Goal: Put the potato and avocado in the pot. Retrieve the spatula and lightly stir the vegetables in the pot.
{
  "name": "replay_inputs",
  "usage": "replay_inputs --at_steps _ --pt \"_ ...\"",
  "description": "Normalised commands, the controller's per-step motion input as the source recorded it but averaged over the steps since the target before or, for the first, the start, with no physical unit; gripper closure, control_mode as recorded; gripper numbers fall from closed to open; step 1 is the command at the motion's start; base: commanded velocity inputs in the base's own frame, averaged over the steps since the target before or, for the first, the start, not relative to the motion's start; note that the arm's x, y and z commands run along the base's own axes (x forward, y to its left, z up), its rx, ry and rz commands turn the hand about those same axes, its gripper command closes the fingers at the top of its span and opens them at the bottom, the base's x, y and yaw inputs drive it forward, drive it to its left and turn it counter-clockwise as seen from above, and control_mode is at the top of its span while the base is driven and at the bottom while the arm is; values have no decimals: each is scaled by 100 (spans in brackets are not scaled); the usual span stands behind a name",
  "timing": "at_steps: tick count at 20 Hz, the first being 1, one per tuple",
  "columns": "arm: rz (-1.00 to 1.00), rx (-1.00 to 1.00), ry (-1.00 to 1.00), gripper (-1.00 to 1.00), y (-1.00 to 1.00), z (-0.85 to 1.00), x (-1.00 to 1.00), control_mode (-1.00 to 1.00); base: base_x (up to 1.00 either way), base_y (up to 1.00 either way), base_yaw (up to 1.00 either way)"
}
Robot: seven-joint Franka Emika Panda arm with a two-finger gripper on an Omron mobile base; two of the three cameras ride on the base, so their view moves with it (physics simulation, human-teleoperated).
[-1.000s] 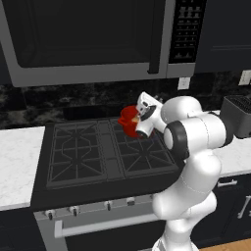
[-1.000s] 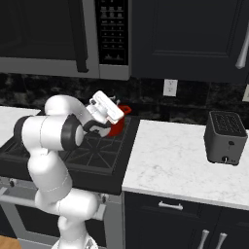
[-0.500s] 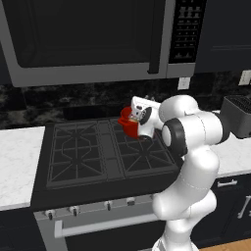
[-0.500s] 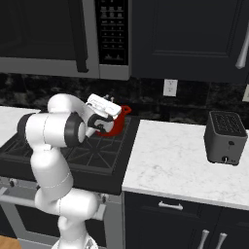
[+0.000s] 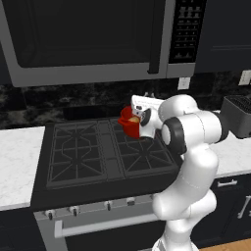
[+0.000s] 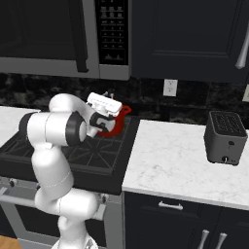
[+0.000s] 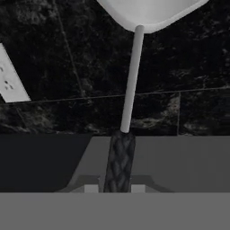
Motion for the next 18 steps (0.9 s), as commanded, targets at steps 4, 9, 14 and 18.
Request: replay_inputs --at_steps 4,9,14,18 --pt "0 -7 -21 100 0 0 13 -100 0 0 0" --pt "0 -1 8 100 4 0 0 -100 0 0 0" --pt "3 0 22 100 1 19 0 -100 0 0 0" --pt "6 0 21 100 0 39 -2 -100 0 0 0"
